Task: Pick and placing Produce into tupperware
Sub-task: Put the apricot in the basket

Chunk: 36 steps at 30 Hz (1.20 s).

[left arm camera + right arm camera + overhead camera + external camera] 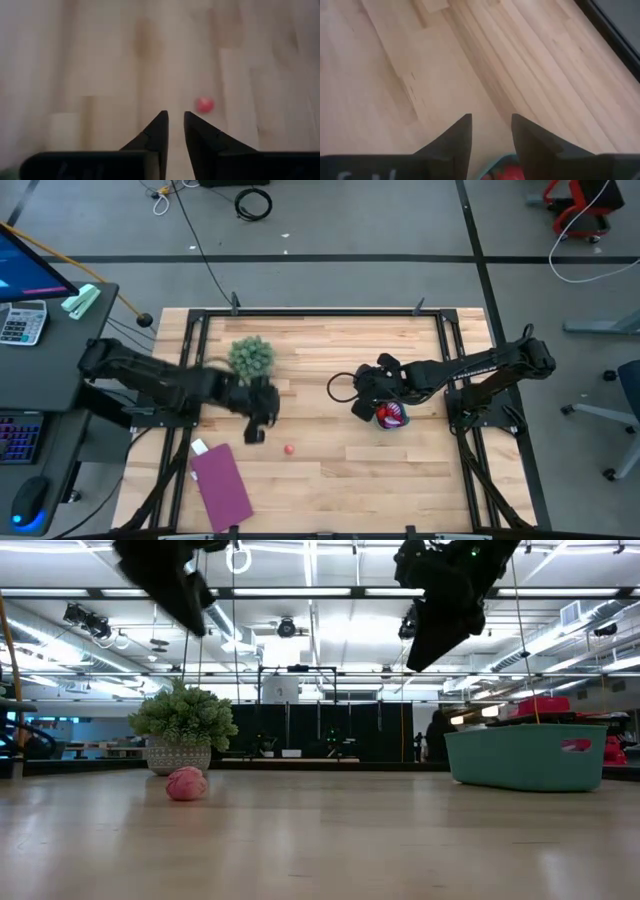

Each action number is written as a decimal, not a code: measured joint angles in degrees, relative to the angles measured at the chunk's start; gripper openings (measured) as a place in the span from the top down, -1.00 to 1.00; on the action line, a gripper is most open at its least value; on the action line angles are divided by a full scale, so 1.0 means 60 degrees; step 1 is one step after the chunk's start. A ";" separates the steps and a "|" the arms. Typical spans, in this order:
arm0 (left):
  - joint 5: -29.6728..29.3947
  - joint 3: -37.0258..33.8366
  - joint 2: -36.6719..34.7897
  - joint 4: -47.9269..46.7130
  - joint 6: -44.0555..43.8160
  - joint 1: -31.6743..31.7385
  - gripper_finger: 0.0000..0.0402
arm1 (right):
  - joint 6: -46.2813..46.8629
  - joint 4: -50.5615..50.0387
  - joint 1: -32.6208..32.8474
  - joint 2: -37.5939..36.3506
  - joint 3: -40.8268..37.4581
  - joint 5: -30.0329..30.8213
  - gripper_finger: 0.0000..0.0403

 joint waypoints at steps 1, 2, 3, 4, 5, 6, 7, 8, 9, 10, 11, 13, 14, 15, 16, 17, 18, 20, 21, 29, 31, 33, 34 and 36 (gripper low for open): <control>0.0004 -0.0429 0.0000 0.0512 0.0046 -0.0253 0.64 | 0.0000 0.0001 0.0000 0.0000 0.0000 -0.0004 0.28; 0.0003 -0.0865 0.0000 0.1045 0.0175 -0.0516 0.61 | -0.0007 0.0001 0.0000 0.0004 0.0000 -0.0001 0.28; 0.0002 -0.1341 0.0009 0.1678 0.0358 -0.0760 0.58 | -0.0010 0.0001 0.0000 0.0004 0.0000 0.0000 0.28; 0.0003 -0.1789 0.0060 0.2367 0.0630 -0.0986 0.54 | -0.0007 0.0001 -0.0002 0.0004 0.0000 0.0000 0.28; 0.0008 -0.2258 0.0106 0.3068 0.0903 -0.1201 0.51 | -0.0011 0.0001 -0.0004 0.0004 0.0000 0.0000 0.28; 0.0005 -0.2718 0.0135 0.3661 0.1100 -0.1403 0.48 | -0.0016 0.0000 -0.0004 0.0004 0.0000 0.0000 0.28; 0.0009 -0.3162 0.0184 0.4328 0.1208 -0.1573 0.44 | -0.0018 -0.0002 -0.0005 0.0004 0.0000 0.0000 0.28; 0.0005 -0.3550 0.0287 0.5121 0.1236 -0.1719 0.40 | -0.0021 0.0001 -0.0007 0.0004 0.0000 0.0000 0.28; 0.0006 -0.3889 0.0391 0.5781 0.1221 -0.1826 0.36 | -0.0024 0.0001 -0.0007 0.0004 0.0000 -0.0004 0.28; 0.0003 -0.4212 0.0474 0.6315 0.1149 -0.1905 0.32 | -0.0022 -0.0003 -0.0007 0.0004 0.0000 0.0000 0.28; -0.0001 -0.4462 0.0574 0.6847 0.1022 -0.1965 0.28 | -0.0022 -0.0006 -0.0004 0.0004 0.0000 0.0000 0.28; -0.0003 -0.4813 0.0752 0.7933 0.0779 -0.2033 0.20 | -0.0022 -0.0002 -0.0004 0.0007 0.0000 -0.0003 0.28; -0.0004 -0.4923 0.0847 0.8419 0.0734 -0.2057 0.17 | -0.0022 0.0013 -0.0004 0.0007 0.0000 0.0000 0.28; -0.0001 -0.5009 0.0935 0.8799 0.0703 -0.2057 0.14 | -0.0022 0.0050 -0.0007 0.0007 0.0000 0.0000 0.28; -0.0001 -0.5058 0.1047 0.9103 0.0666 -0.2057 0.11 | -0.0022 0.0063 -0.0004 0.0007 0.0000 -0.0003 0.28; -0.0008 -0.5058 0.1179 0.9257 0.0653 -0.2037 0.08 | -0.0022 0.0062 -0.0004 0.0009 0.0000 0.0003 0.28; -0.0032 -0.5058 0.1292 0.9340 0.0650 -0.2008 0.05 | -0.0022 0.0069 -0.0004 0.0008 0.0000 0.0001 0.28; -0.0036 -0.5052 0.1619 0.9580 0.0577 -0.1907 0.00 | -0.0025 0.0065 -0.0007 0.0011 0.0000 0.0000 0.28; -0.0041 -0.5051 0.1813 0.9588 0.0522 -0.1848 -0.01 | -0.0025 0.0071 -0.0004 0.0011 0.0000 0.0002 0.28; -0.0078 -0.5033 0.3272 1.1201 0.0826 -0.1429 -0.03 | -0.0053 0.0071 -0.0006 0.0011 0.0000 0.0000 0.29; -0.0085 -0.5033 0.3460 1.1348 0.0822 -0.1297 -0.01 | -0.0055 0.0071 -0.0004 0.0011 0.0000 0.0000 0.29; -0.0085 -0.5033 0.3549 1.1382 0.0743 -0.1191 -0.01 | -0.0073 0.0078 -0.0004 0.0011 0.0000 0.0000 0.29; -0.0085 -0.5033 0.3562 1.1407 0.0718 -0.1165 -0.01 | -0.0080 0.0097 -0.0004 0.0011 0.0000 0.0000 0.29; -0.0095 -0.5033 0.3563 1.1430 0.0678 -0.1159 -0.01 | -0.0091 0.0114 -0.0007 0.0011 0.0000 0.0000 0.29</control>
